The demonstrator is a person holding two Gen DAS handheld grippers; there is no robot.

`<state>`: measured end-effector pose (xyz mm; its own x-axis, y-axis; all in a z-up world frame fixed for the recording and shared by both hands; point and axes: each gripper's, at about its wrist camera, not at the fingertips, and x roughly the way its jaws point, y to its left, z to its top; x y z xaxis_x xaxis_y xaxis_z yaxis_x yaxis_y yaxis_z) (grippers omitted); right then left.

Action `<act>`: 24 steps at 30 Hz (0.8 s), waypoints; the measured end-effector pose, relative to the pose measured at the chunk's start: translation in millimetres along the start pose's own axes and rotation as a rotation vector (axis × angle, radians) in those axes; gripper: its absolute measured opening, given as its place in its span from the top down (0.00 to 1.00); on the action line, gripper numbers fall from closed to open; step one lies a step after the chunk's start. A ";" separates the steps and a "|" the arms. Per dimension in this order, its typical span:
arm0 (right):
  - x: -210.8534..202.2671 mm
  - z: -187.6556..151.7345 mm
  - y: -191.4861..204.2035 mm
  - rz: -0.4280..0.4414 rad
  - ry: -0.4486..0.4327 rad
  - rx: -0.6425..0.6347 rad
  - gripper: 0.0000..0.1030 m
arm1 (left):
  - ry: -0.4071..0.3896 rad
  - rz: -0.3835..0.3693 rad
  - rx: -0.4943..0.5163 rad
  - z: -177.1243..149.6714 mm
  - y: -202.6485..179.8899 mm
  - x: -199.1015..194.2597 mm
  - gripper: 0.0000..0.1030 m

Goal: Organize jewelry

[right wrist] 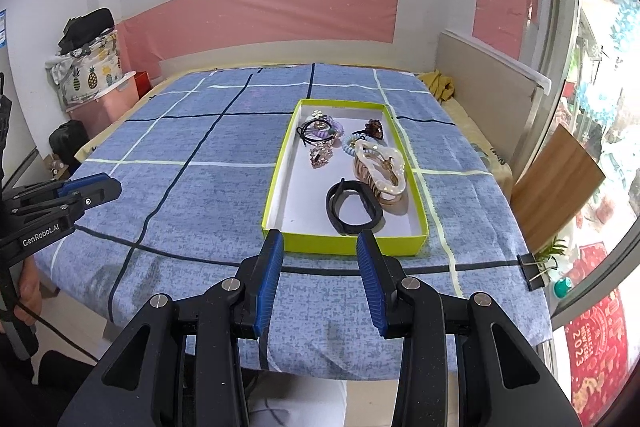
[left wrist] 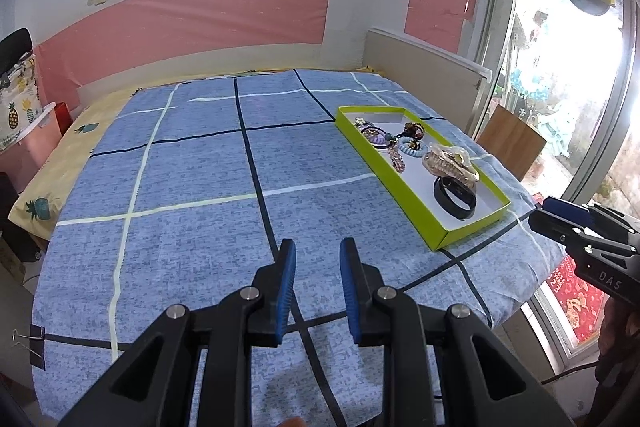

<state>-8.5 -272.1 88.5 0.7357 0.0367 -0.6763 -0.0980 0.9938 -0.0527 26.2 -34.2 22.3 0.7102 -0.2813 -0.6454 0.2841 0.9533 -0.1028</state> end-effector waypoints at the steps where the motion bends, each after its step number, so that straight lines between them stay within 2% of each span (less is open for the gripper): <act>1: 0.5 0.2 -0.3 0.001 0.001 -0.001 0.62 | 0.001 0.002 0.001 -0.1 -0.2 0.0 0.77; 24: 5.2 -0.6 -1.6 0.003 0.011 0.011 0.62 | 0.012 0.004 0.031 1.7 -9.0 5.1 0.77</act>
<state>-5.0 -273.6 84.6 0.7283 0.0382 -0.6842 -0.0924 0.9948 -0.0428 28.3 -44.3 21.3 0.7038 -0.2759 -0.6546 0.3011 0.9505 -0.0768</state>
